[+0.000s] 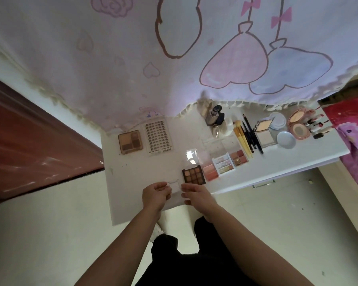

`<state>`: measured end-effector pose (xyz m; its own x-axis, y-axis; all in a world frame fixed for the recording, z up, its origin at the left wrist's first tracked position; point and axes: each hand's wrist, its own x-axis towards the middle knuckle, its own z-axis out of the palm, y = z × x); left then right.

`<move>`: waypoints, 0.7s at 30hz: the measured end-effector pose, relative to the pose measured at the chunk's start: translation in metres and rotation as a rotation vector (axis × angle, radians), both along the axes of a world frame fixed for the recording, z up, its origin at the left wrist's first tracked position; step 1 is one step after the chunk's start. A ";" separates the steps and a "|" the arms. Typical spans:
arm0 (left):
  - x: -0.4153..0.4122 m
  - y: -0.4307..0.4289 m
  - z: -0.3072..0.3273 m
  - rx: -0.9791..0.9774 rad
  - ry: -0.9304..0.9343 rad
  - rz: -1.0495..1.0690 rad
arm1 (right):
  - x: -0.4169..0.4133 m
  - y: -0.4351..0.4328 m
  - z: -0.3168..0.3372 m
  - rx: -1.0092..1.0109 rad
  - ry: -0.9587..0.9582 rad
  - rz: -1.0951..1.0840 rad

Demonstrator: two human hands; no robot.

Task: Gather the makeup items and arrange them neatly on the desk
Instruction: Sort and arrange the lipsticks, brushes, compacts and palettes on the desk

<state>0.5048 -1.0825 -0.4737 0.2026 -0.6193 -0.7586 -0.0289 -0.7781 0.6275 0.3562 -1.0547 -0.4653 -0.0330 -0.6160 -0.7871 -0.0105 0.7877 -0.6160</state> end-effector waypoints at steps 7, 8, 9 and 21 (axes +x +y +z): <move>-0.007 0.000 -0.016 -0.011 -0.149 -0.131 | -0.010 0.007 -0.006 0.023 0.061 -0.003; -0.008 0.000 -0.017 -0.015 -0.145 -0.141 | -0.011 0.007 -0.007 0.024 0.064 -0.004; -0.009 0.001 -0.017 -0.018 -0.145 -0.155 | -0.012 0.007 -0.008 0.025 0.067 -0.002; 0.026 -0.009 -0.008 -0.158 -0.337 -0.425 | -0.009 -0.021 -0.005 -0.100 0.271 0.005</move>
<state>0.5308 -1.0920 -0.4819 0.1257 -0.7999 -0.5868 -0.5387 -0.5517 0.6367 0.3472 -1.0760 -0.4704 -0.2306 -0.6909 -0.6851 -0.1887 0.7225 -0.6651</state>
